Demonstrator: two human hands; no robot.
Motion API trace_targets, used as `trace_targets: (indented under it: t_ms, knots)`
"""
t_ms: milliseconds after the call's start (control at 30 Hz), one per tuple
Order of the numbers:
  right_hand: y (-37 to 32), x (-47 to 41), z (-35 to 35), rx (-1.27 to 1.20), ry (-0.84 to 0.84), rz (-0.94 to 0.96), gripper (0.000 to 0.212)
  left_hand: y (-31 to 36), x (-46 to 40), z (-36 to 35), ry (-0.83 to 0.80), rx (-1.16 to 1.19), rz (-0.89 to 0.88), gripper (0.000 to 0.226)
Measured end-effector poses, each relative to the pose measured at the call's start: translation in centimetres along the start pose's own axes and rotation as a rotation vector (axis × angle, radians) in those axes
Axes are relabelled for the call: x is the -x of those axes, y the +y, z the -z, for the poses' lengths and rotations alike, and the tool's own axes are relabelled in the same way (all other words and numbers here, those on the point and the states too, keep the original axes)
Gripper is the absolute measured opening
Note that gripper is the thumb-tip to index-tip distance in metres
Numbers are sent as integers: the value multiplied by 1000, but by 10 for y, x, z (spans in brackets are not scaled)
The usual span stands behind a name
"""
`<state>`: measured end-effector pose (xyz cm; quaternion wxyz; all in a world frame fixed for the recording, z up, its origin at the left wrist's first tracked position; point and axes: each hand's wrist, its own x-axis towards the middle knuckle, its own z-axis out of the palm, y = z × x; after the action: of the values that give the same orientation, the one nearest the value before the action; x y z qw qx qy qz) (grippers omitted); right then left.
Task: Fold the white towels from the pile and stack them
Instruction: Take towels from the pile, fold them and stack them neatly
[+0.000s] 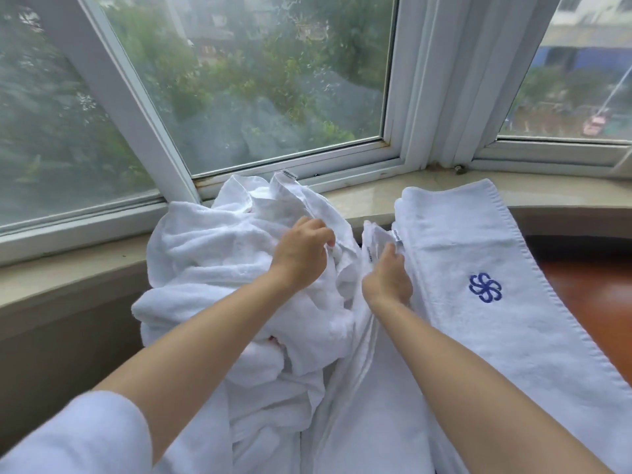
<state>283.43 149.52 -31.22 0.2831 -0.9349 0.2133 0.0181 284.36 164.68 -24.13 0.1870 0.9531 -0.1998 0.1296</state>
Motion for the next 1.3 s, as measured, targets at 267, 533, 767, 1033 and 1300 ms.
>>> trace_targets:
  t_ms: [267, 533, 767, 1033, 1300]
  knots:
    - [27, 16, 19, 112, 150, 15, 83, 19, -48, -70, -438, -471, -327, 21]
    - [32, 19, 15, 113, 167, 12, 82, 22, -48, -135, -705, -739, -119, 56]
    - [36, 20, 15, 90, 173, -1, 81, 21, -61, -128, -584, -614, -163, 39]
    - [31, 32, 20, -11, 191, -22, 81, 1, -75, -82, -102, 80, 406, 61]
    - [12, 27, 4, -515, 5, -25, 71, -8, -66, -47, 132, 335, 618, 27]
